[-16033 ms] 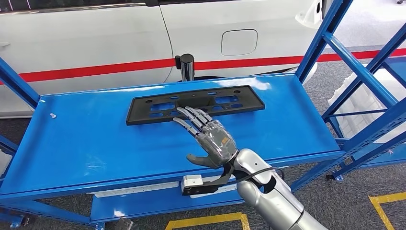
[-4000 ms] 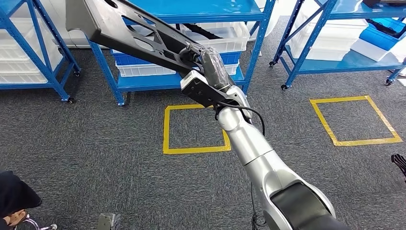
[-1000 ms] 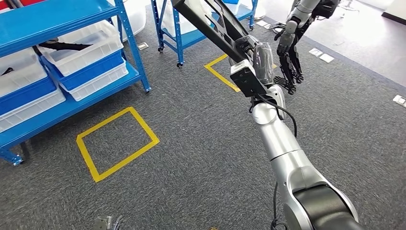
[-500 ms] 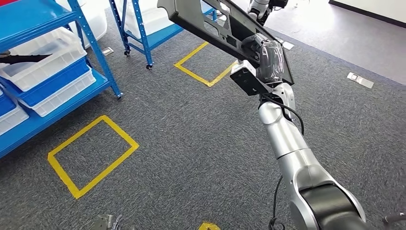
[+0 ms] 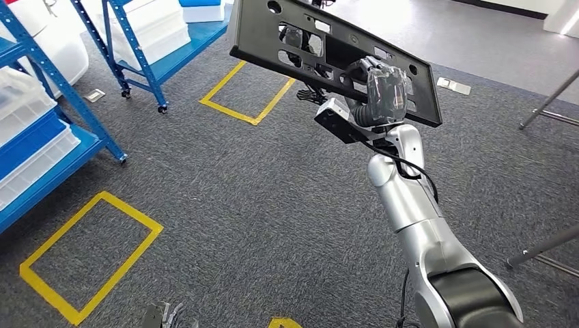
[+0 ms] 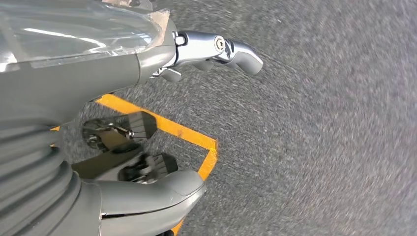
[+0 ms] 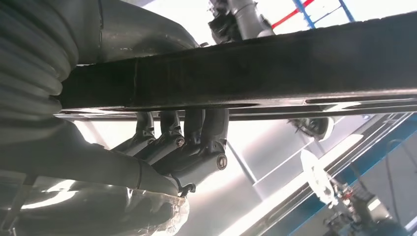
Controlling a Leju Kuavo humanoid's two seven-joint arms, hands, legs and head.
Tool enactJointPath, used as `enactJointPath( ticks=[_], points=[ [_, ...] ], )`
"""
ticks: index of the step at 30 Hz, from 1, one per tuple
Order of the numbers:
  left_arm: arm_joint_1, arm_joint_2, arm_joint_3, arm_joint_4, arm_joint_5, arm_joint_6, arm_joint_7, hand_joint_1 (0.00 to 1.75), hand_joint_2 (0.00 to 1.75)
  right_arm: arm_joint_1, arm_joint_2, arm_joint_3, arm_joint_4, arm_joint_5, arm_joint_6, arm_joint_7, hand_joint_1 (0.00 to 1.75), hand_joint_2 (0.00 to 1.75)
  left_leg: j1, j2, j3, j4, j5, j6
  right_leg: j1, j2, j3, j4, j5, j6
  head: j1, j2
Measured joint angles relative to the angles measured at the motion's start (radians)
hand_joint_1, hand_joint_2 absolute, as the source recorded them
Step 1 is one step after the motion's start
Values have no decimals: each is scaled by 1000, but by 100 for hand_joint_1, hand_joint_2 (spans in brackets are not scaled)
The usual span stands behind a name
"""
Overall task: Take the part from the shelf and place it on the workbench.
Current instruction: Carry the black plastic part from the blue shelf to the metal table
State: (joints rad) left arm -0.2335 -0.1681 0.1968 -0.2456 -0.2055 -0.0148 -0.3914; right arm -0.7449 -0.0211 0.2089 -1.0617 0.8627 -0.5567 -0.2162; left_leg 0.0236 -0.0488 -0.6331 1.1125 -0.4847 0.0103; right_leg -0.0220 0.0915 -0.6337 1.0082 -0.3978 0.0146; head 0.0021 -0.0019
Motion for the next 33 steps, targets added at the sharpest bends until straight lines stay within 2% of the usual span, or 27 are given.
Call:
enactJointPath(
  ticks=[2,3,4,5,7,8,9,10,11,12,13,15,16,17,18,19,20,22,24,25,26,27,28,29,31,32,33],
  points=[
    [-4,3,-5,0,8,5,5,0,175,2,15,-2,-10,20,10,3,175,175,1,-43,34,-79,22,5,-2,25,-9,2,5,9,0,0],
    [-4,6,-5,0,18,6,3,0,175,-1,28,-3,-11,28,15,3,175,175,-1,-46,37,-86,18,7,-5,40,-15,1,10,16,-1,0],
    [-5,8,-3,0,32,7,-3,0,175,-4,43,-3,-9,35,18,2,175,175,-3,-33,41,-92,19,9,-8,55,-19,-2,15,23,-1,0],
    [-5,11,0,0,47,9,-11,0,175,-9,59,-3,-5,41,20,-1,175,175,-3,-18,45,-98,24,13,-9,51,-25,-2,18,29,-1,0],
    [-2,18,13,0,74,13,-27,0,175,-32,97,0,13,50,21,-6,175,175,-2,14,55,-112,33,22,-2,-6,-54,42,-4,28,2,0],
    [3,23,21,0,84,16,-33,0,175,-46,118,4,26,53,21,-8,175,175,-3,31,57,-116,36,25,0,-46,-81,97,-30,23,4,0],
    [8,26,29,0,93,20,-39,0,175,-59,137,8,39,54,23,-12,175,175,-5,46,57,-116,36,26,1,-70,-114,168,-59,20,5,0],
    [14,30,37,0,103,26,-46,0,175,-68,155,13,52,52,27,-18,175,175,-6,62,57,-116,35,26,0,-78,-145,237,-83,20,5,0],
    [20,32,46,0,115,33,-55,0,175,-73,171,17,65,47,33,-27,175,175,-6,76,56,-116,35,26,-1,-82,-163,283,-96,22,6,0],
    [26,35,57,0,130,42,-66,0,175,-78,186,22,79,41,42,-38,175,175,-5,88,56,-116,34,25,-3,-84,-162,291,-95,28,6,0],
    [35,37,71,0,147,51,-83,0,175,-86,205,28,96,31,51,-49,175,175,-4,100,56,-115,33,22,-5,-90,-138,255,-82,36,7,0],
    [59,42,105,0,181,66,-124,0,175,-111,249,49,132,1,64,-64,175,175,-6,127,57,-110,26,12,-8,-126,-59,113,-43,47,7,0],
    [72,46,122,1,194,72,-146,0,175,-126,274,68,148,-20,67,-67,175,175,-8,141,57,-107,22,4,-5,-143,-28,56,-31,44,7,0],
    [83,48,138,2,202,75,-162,0,175,-138,293,89,160,-40,67,-66,175,175,-12,151,57,-104,19,-2,-3,-154,-11,25,-25,38,5,0],
    [93,51,150,3,206,78,-174,0,175,-146,308,110,170,-55,68,-64,175,175,-14,159,58,-103,17,-7,0,-155,-8,17,-26,30,3,0],
    [101,50,161,5,206,79,-182,0,175,-151,317,126,178,-64,71,-62,175,175,-12,166,60,-104,16,-11,2,-143,-8,17,-24,22,1,0],
    [107,49,167,5,202,81,-185,0,175,-154,322,137,183,-68,74,-60,175,175,-8,164,60,-103,13,-17,-1,-133,-8,16,-24,15,0,0],
    [112,45,172,6,185,87,-184,0,175,-155,327,146,188,-65,84,-57,175,175,1,122,46,-70,-16,-24,-5,-116,-6,14,-22,1,-2,0],
    [115,37,170,9,153,94,-170,0,175,-155,325,147,188,-52,93,-45,175,175,3,66,-7,49,-84,-25,-4,-96,-6,13,-19,-11,-4,0],
    [114,31,167,10,130,96,-160,0,175,-152,318,145,186,-42,97,-35,175,175,3,54,-41,121,-114,-23,-1,-84,-7,13,-17,-14,-5,0],
    [112,24,160,10,105,97,-147,0,175,-146,304,141,182,-32,102,-24,175,175,3,49,-68,176,-131,-21,1,-72,-7,13,-16,-16,-6,0],
    [109,17,150,11,80,95,-133,0,175,-137,283,133,172,-25,107,-16,175,175,3,47,-79,196,-128,-18,3,-61,-7,13,-15,-16,-6,0],
    [104,9,137,11,57,89,-120,0,175,-126,258,122,158,-19,112,-10,175,175,3,45,-71,176,-106,-14,4,-50,-7,13,-14,-15,-7,0],
    [98,2,124,11,37,80,-106,0,175,-114,231,108,141,-15,116,-7,175,175,4,37,-46,122,-72,-10,4,-38,-7,13,-12,-13,-8,0],
    [86,-9,96,11,6,61,-80,0,175,-88,178,77,104,-10,120,-4,175,175,9,-13,19,-9,-17,-4,4,-15,-10,14,-7,-4,-9,0],
    [80,-14,82,11,-4,53,-68,0,175,-74,156,62,86,-8,122,-5,175,175,9,-34,41,-52,-6,-3,4,-2,-14,14,-3,2,-10,0],
    [73,-18,70,10,-14,47,-58,0,175,-59,134,49,70,-5,124,-6,175,175,8,-46,52,-72,-7,-2,2,11,-19,13,2,10,-9,0]
  ],
)
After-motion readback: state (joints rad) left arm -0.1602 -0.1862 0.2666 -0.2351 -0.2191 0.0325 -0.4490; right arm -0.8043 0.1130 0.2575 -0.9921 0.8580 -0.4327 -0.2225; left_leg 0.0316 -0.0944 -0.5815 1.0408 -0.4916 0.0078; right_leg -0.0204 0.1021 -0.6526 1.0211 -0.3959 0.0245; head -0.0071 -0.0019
